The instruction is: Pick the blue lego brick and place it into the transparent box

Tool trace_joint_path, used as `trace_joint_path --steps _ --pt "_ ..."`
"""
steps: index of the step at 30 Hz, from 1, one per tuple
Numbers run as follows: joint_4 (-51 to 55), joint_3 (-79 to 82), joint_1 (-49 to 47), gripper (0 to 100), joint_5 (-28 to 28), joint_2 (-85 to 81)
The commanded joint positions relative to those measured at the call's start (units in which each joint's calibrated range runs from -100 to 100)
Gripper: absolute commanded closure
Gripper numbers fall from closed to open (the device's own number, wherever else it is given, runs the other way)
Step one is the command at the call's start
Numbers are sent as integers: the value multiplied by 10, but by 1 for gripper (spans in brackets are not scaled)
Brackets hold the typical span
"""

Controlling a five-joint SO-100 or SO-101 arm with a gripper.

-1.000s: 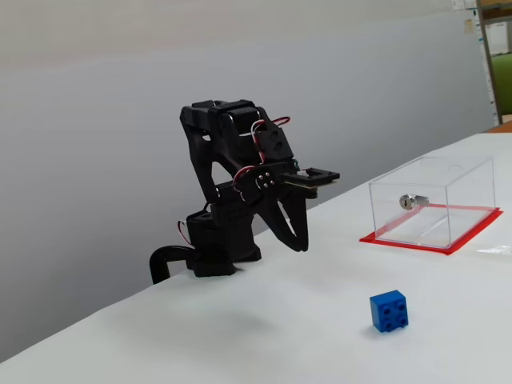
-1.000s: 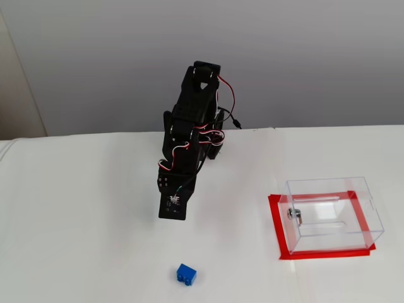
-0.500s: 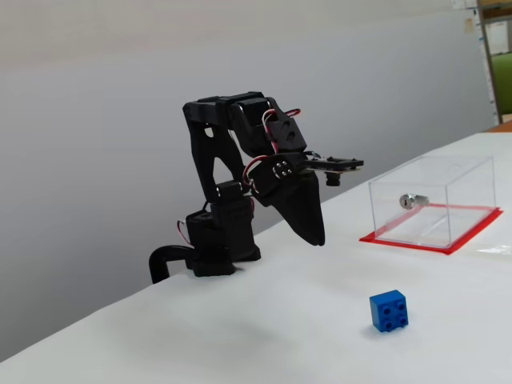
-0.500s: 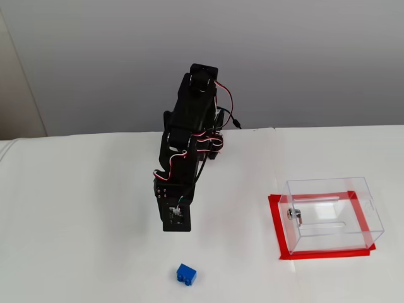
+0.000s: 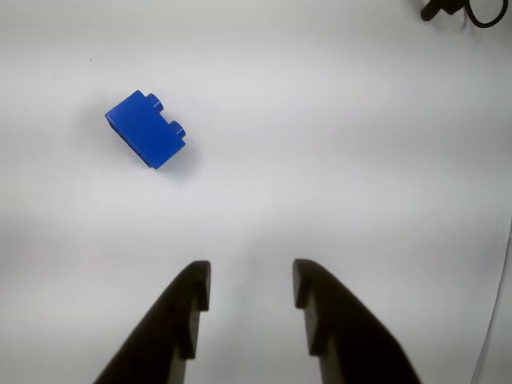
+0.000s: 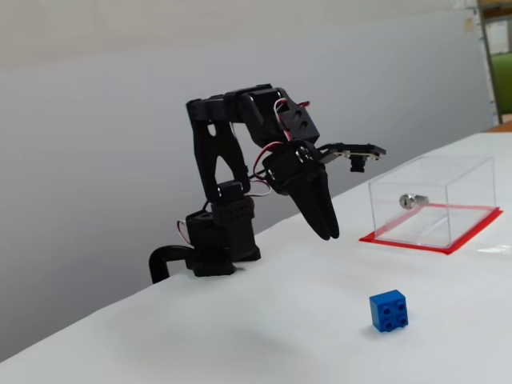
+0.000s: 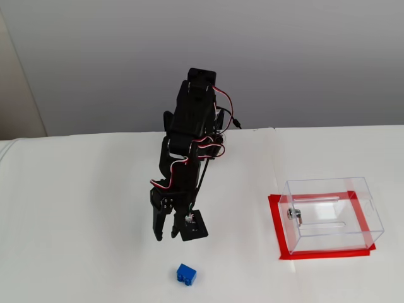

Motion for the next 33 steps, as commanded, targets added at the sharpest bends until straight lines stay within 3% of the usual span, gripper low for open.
trace_joint_path --steps 1,6,18,25,33 --pt "27 -69 -1 86 29 20" --pt "86 -155 -16 85 68 83" --pt "107 -268 -54 85 74 185" --pt "106 -267 -71 68 90 189" --pt "109 -268 -75 67 91 226"
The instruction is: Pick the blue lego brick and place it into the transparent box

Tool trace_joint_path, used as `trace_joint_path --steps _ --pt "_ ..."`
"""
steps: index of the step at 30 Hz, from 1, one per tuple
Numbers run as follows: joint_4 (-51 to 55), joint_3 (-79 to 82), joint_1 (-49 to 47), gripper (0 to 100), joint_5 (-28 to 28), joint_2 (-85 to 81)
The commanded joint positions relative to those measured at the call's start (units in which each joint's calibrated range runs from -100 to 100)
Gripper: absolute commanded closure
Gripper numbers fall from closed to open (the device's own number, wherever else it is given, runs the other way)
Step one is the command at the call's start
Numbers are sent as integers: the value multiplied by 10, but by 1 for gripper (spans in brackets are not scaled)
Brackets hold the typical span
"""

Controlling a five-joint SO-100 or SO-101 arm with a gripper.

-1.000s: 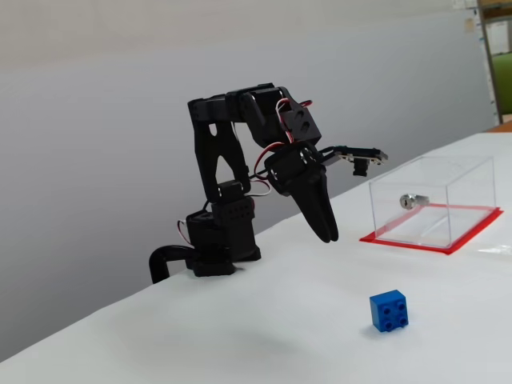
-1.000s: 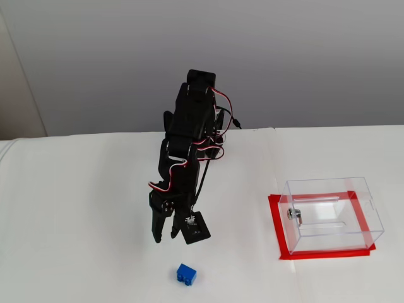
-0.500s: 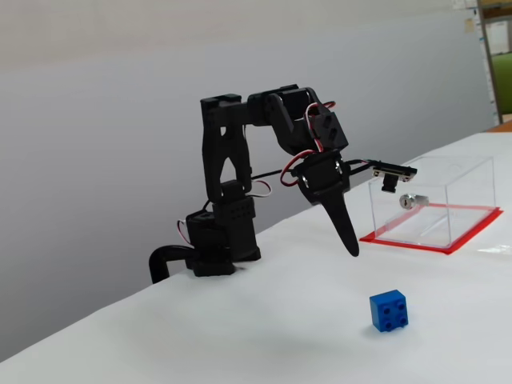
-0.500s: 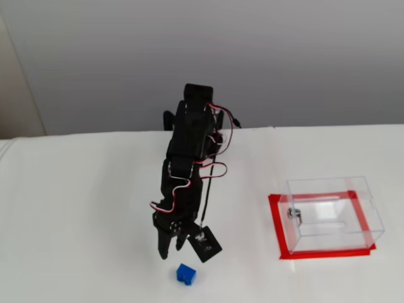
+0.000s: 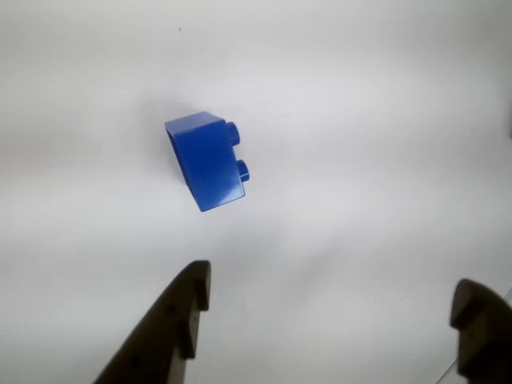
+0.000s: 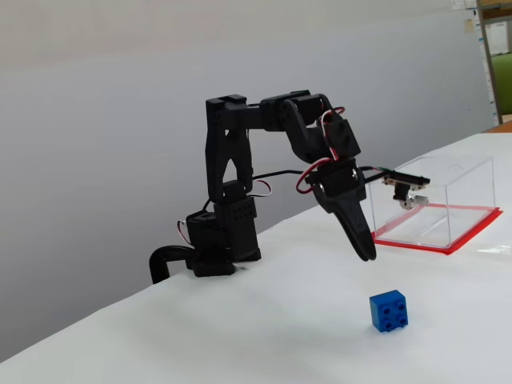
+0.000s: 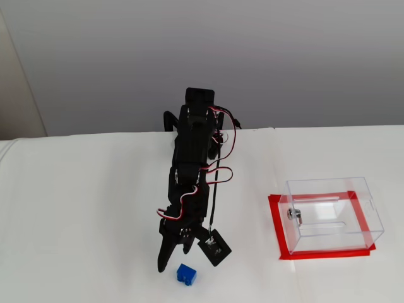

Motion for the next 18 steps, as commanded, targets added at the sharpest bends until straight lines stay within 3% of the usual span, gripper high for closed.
trace_joint_path --steps 1,18 --pt "-1 -34 1 67 1 9" --pt "1 -94 -25 67 1 99"
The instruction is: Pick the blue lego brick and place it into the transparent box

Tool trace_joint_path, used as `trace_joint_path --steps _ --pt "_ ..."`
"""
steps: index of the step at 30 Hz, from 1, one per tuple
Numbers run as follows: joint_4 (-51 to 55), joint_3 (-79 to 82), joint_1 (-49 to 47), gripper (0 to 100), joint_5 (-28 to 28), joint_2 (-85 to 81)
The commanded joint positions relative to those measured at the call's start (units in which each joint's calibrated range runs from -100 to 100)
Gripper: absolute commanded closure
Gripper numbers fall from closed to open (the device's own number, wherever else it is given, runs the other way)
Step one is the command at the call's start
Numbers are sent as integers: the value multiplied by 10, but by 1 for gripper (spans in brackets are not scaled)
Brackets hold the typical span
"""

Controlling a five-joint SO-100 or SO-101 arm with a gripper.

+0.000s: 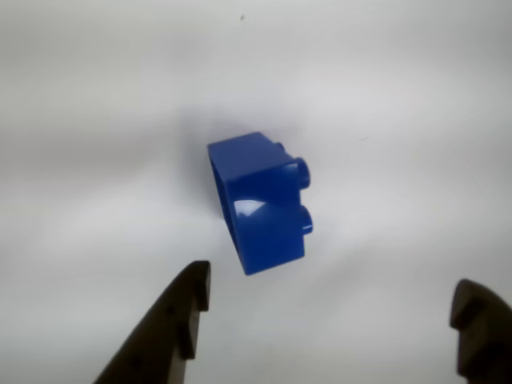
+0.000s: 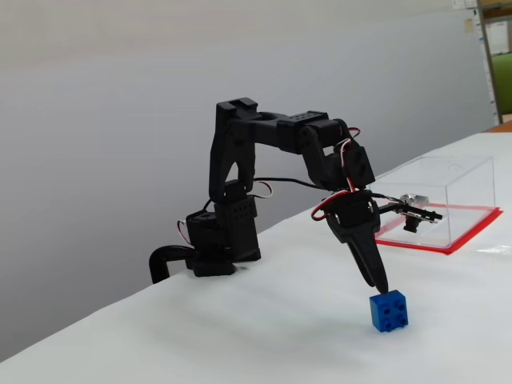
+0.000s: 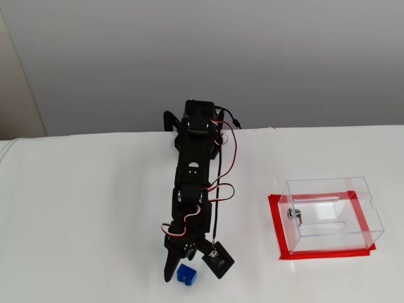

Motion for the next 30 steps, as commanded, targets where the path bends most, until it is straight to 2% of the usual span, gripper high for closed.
trace_joint_path --steps 1,26,30 --pt "-1 -55 -4 67 1 3" --pt "1 -102 -25 67 -3 92" --pt "28 -104 -22 67 -3 95"
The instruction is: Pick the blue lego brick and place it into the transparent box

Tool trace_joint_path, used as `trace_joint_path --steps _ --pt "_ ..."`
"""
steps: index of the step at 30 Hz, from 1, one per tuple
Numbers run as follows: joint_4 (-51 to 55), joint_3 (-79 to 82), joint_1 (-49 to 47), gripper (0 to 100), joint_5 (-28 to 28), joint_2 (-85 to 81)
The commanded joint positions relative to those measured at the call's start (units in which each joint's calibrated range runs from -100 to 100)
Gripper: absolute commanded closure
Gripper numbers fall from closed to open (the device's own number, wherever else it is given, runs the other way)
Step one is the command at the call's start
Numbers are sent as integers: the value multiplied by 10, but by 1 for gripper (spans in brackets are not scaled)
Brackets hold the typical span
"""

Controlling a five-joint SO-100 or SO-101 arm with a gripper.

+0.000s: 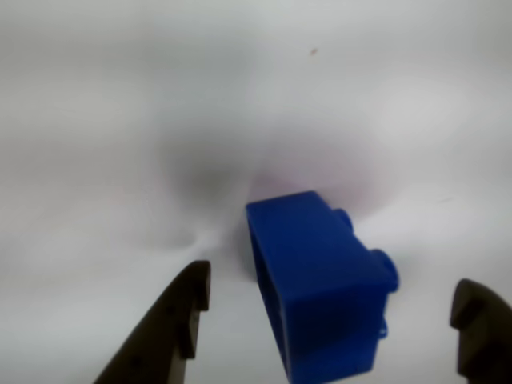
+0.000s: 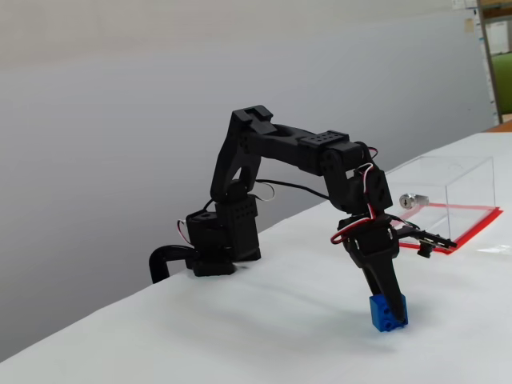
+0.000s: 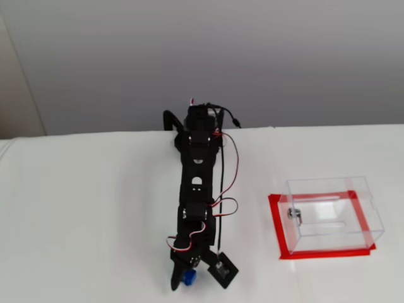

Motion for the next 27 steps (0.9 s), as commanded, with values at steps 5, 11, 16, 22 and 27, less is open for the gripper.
trace_joint_path --steps 5,11,16,22,27 --pt "21 -33 4 67 -3 -8" --pt "16 -37 0 69 -4 -5" --pt "16 -38 0 78 -4 10" --pt "15 -38 0 81 -4 11" --pt "15 -38 0 92 -4 11"
